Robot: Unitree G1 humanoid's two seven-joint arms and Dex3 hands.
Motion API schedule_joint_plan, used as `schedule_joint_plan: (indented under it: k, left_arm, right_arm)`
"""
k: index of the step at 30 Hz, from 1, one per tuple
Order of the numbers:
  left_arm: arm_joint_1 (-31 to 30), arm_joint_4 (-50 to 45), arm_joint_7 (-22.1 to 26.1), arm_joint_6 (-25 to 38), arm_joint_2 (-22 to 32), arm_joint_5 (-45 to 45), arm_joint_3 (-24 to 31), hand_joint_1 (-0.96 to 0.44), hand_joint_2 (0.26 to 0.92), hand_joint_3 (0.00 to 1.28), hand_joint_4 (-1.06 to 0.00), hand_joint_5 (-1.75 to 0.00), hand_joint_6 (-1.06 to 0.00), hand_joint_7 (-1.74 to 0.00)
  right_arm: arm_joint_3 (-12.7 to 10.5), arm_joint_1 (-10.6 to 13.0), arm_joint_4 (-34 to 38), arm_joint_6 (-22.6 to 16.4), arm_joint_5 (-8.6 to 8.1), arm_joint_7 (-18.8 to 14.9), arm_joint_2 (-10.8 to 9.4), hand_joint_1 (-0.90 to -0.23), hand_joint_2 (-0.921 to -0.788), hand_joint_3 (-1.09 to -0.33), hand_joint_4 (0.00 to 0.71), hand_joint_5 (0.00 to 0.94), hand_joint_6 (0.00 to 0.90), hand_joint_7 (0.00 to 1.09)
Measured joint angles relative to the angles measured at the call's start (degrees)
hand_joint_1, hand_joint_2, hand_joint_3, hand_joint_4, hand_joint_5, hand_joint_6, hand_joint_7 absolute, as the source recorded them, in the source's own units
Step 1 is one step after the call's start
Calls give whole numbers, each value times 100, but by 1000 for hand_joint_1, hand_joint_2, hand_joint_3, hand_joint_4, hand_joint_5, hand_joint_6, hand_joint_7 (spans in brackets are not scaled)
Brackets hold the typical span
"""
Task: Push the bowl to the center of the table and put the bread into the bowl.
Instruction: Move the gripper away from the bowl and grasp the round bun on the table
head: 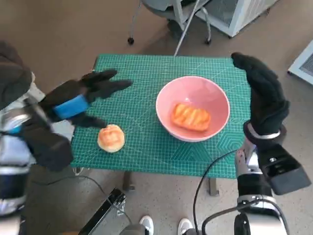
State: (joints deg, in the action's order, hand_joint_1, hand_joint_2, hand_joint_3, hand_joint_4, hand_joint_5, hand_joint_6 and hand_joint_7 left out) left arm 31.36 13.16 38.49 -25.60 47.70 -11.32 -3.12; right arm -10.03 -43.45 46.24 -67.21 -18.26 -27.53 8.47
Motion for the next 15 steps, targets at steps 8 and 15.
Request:
schedule_joint_plan:
  k: [8, 15]
  left_arm:
    - [-327, -93, 170, 573, 101, -195, -99, -139, 789, 4, -229, -1, -360, -60]
    - [-319, 158, 162, 815, 23, -588, -431, -145, 790, 3, -230, 0, -367, -42]
  right_arm:
    - [-1, -33, 67, 37, -119, -163, -18, -584, -921, -701, 333, 0, 28, 845]
    - [-12, -43, 131, 58, -221, -314, -20, -588, -921, -692, 333, 0, 28, 843]
